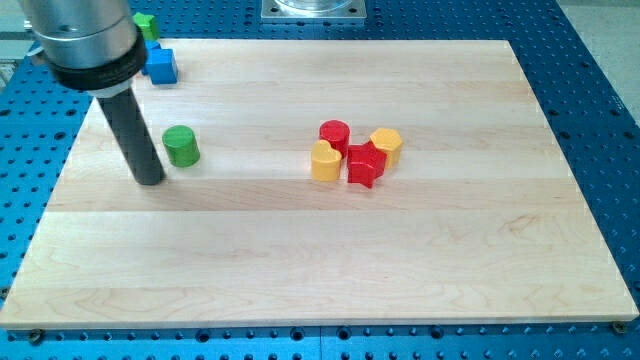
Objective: Push the green circle into the cube
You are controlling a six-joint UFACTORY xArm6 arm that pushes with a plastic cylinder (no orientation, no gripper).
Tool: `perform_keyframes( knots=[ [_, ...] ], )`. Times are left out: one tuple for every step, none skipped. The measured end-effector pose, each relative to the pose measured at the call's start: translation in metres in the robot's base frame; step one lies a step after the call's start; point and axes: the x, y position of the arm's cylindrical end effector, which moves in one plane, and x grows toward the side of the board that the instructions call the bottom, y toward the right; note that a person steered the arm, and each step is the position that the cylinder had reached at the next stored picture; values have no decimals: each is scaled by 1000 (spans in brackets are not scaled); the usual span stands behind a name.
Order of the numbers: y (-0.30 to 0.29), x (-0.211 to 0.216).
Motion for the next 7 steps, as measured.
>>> perform_keyframes(
  knots=[
    [35, 19],
    [59, -22],
    [47, -96],
    [35, -121],
    [35, -46],
    [12, -40],
    [-4, -38]
  ],
)
